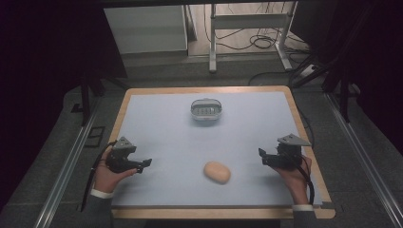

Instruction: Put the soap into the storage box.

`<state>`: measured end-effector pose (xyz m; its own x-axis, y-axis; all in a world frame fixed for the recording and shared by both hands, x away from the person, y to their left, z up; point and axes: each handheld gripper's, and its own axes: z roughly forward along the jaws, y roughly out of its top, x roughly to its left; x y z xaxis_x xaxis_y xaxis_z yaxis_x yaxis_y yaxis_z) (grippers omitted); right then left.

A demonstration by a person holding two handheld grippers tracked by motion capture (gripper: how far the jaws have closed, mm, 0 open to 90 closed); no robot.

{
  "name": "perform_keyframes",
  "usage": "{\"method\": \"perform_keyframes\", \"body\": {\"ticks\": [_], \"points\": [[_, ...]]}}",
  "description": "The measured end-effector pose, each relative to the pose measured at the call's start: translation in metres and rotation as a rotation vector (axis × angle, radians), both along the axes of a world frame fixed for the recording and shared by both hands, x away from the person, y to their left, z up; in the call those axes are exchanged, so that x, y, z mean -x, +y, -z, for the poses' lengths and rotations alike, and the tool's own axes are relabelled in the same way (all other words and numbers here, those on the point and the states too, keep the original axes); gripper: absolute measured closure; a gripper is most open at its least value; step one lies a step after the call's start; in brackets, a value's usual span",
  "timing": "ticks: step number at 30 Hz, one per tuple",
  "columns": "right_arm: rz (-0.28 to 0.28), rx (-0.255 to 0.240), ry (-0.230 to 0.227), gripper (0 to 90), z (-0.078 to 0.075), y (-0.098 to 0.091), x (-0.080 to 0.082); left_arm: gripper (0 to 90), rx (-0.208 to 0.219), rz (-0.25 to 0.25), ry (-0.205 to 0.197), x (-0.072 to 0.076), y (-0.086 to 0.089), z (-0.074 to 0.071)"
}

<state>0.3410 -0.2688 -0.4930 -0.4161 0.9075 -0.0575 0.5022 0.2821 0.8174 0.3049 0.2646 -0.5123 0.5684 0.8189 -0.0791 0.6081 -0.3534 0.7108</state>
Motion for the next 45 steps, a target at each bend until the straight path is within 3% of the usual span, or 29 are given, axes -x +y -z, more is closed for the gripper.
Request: {"method": "perform_keyframes", "body": {"ticks": [4, 8, 11, 15, 25, 28, 34, 40, 45], "points": [[-0.006, -0.012, 0.003, 9.6, 0.000, -0.004, 0.002, 13.2, -0.003, 0.005, -0.002, 0.001, -0.001, -0.001], [-0.004, 0.008, 0.008, 10.3, -0.002, -0.004, 0.004, 13.3, -0.005, 0.014, -0.009, 0.002, -0.001, -0.002], [-0.008, -0.010, 0.009, 11.1, -0.006, -0.003, 0.008, 13.3, 0.001, 0.024, -0.017, 0.003, -0.003, -0.003], [-0.021, 0.015, -0.004, 11.2, -0.006, -0.002, 0.012, 13.3, -0.003, 0.028, -0.019, 0.001, -0.005, -0.004], [-0.024, 0.034, 0.025, 11.7, -0.004, -0.004, 0.008, 13.2, -0.010, 0.022, -0.010, 0.001, -0.005, -0.003], [-0.033, 0.027, 0.020, 12.9, -0.009, -0.003, 0.011, 12.9, -0.020, 0.030, 0.002, 0.001, -0.006, -0.002], [-0.074, 0.024, 0.015, 14.6, -0.019, 0.003, 0.013, 12.9, -0.007, 0.021, -0.011, 0.004, -0.004, -0.005], [-0.129, 0.053, 0.027, 15.8, -0.031, 0.011, 0.012, 12.9, -0.004, 0.025, -0.012, 0.004, -0.005, -0.005], [-0.141, 0.064, 0.042, 16.7, -0.037, 0.018, 0.010, 12.9, -0.004, 0.028, -0.013, 0.004, -0.005, -0.006]]}}
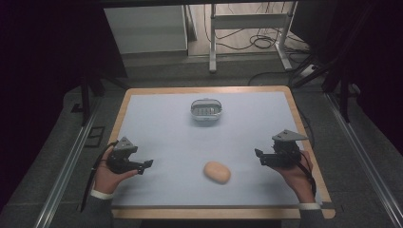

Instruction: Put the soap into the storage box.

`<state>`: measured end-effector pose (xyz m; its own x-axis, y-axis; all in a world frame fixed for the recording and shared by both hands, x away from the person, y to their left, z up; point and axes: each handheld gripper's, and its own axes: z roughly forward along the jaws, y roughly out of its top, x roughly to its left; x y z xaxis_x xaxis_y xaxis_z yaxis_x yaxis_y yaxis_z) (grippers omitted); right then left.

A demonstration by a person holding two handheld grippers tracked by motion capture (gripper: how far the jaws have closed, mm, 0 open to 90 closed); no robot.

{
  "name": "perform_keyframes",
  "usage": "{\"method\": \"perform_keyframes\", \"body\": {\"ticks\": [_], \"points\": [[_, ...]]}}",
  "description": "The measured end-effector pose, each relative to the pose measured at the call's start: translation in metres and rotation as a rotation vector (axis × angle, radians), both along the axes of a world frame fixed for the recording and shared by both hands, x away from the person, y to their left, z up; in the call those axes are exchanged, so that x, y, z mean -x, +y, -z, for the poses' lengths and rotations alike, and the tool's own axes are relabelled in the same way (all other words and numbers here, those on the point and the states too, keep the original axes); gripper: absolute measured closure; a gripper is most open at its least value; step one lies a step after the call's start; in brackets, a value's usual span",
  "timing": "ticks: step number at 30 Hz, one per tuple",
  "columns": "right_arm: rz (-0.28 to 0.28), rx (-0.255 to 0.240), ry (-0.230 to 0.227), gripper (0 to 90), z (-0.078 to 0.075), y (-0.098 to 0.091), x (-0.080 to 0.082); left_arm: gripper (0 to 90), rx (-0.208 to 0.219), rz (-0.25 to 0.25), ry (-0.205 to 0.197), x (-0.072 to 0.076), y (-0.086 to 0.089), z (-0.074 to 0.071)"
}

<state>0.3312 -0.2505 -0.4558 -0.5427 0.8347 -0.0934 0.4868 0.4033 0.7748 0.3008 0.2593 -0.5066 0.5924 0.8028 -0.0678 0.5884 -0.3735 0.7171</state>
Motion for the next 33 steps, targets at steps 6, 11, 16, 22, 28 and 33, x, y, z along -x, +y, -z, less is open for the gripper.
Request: {"method": "perform_keyframes", "body": {"ticks": [6, 11, 16, 22, 28, 33], "points": [[-0.027, 0.019, 0.012, 17.6, -0.004, 0.007, -0.002, 12.9, -0.005, 0.002, 0.002, 0.000, 0.001, 0.000], [-0.049, 0.032, 0.016, 17.8, -0.009, 0.013, -0.002, 12.9, -0.006, 0.001, 0.005, -0.001, 0.001, 0.001], [-0.078, 0.042, 0.026, 18.2, -0.014, 0.019, -0.002, 12.9, -0.006, 0.004, 0.002, 0.000, -0.001, 0.001], [-0.107, 0.044, 0.045, 18.4, -0.013, 0.027, -0.003, 12.9, -0.008, 0.004, 0.002, -0.001, -0.002, 0.002], [-0.145, 0.054, 0.064, 18.5, -0.013, 0.038, -0.004, 12.9, -0.007, 0.003, 0.004, 0.000, -0.002, 0.002], [-0.178, 0.064, 0.076, 18.6, -0.013, 0.046, -0.003, 12.9, -0.012, 0.005, 0.008, -0.001, -0.004, 0.003]]}}
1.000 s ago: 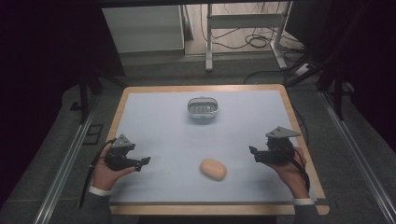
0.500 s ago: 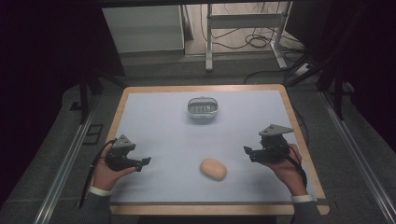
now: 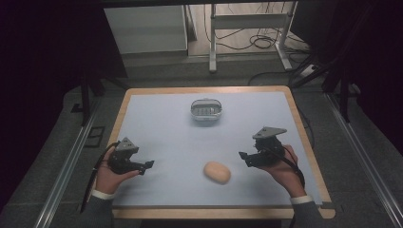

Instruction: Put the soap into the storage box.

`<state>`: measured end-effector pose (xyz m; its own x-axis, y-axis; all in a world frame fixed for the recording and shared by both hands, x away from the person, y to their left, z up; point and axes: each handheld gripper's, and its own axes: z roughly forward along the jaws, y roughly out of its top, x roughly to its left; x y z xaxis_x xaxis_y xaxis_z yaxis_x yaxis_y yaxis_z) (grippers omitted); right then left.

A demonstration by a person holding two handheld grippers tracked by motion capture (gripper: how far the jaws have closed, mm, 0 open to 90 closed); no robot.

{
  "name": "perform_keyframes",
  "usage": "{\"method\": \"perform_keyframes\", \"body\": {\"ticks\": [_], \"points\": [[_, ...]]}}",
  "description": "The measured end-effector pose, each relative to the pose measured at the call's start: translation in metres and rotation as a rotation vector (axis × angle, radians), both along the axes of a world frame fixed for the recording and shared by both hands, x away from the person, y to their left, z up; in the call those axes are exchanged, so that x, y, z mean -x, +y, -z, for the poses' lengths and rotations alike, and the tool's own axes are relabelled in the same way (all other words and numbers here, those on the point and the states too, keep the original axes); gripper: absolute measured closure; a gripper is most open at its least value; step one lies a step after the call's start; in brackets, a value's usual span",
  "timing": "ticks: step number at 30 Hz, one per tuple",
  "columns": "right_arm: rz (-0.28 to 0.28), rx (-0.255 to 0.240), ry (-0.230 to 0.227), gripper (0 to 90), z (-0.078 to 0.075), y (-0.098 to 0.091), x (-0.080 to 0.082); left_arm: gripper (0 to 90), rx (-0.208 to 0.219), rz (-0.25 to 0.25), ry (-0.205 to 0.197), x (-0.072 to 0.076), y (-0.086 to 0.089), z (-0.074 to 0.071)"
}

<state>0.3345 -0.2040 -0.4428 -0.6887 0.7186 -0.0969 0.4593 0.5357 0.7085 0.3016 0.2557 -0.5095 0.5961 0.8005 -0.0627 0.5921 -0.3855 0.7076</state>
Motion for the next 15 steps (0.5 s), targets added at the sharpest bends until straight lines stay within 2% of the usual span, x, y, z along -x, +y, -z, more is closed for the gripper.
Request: {"method": "perform_keyframes", "body": {"ticks": [5, 15], "points": [[-0.034, 0.014, 0.014, 18.6, 0.001, 0.010, 0.001, 12.9, -0.003, 0.006, 0.000, 0.000, -0.001, 0.000], [-0.063, 0.020, 0.030, 18.5, 0.002, 0.022, 0.001, 12.9, -0.005, 0.005, 0.001, 0.000, 0.000, 0.000]]}}
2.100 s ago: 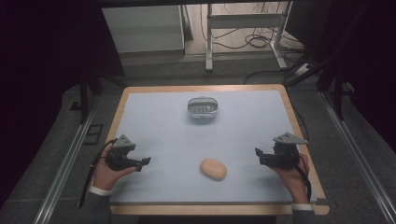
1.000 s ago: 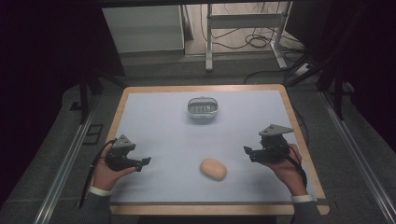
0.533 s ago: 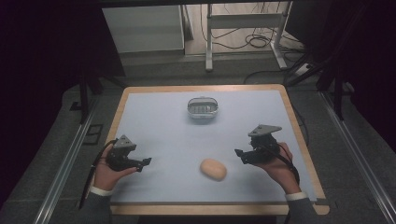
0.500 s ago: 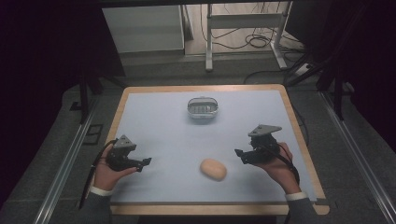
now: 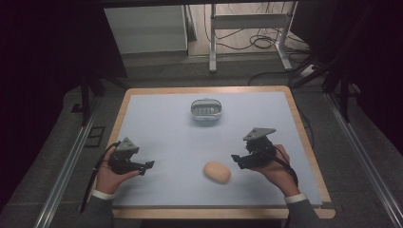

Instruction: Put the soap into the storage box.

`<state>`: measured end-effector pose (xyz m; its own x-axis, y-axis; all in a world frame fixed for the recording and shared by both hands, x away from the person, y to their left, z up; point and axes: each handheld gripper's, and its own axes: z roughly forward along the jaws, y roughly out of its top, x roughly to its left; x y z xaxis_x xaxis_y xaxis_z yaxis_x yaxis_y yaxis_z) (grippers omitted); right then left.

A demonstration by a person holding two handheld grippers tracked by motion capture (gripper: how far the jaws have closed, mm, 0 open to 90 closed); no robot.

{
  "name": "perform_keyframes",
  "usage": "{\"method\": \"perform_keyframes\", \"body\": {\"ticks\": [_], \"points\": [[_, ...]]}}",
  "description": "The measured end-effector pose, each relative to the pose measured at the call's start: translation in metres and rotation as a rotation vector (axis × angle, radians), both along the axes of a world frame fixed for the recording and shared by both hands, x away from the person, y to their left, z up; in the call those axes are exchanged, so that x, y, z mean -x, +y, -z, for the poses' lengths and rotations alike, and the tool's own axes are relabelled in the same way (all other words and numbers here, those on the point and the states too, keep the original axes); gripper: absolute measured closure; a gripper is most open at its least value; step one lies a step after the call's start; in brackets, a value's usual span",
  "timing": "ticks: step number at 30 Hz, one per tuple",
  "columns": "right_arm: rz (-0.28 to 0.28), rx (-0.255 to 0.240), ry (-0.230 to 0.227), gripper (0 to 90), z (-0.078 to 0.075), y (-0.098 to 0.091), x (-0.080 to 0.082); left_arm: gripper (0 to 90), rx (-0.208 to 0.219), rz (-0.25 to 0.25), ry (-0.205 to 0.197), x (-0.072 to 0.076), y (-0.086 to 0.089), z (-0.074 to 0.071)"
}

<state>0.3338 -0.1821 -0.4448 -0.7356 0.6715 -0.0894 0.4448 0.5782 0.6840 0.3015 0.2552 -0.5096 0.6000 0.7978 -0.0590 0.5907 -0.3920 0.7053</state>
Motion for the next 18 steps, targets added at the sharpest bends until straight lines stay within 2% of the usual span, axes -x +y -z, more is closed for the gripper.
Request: {"method": "perform_keyframes", "body": {"ticks": [18], "points": [[-0.063, 0.039, 0.038, 18.5, 0.008, 0.027, -0.001, 12.9, -0.003, 0.006, -0.002, 0.000, 0.000, 0.000]]}}
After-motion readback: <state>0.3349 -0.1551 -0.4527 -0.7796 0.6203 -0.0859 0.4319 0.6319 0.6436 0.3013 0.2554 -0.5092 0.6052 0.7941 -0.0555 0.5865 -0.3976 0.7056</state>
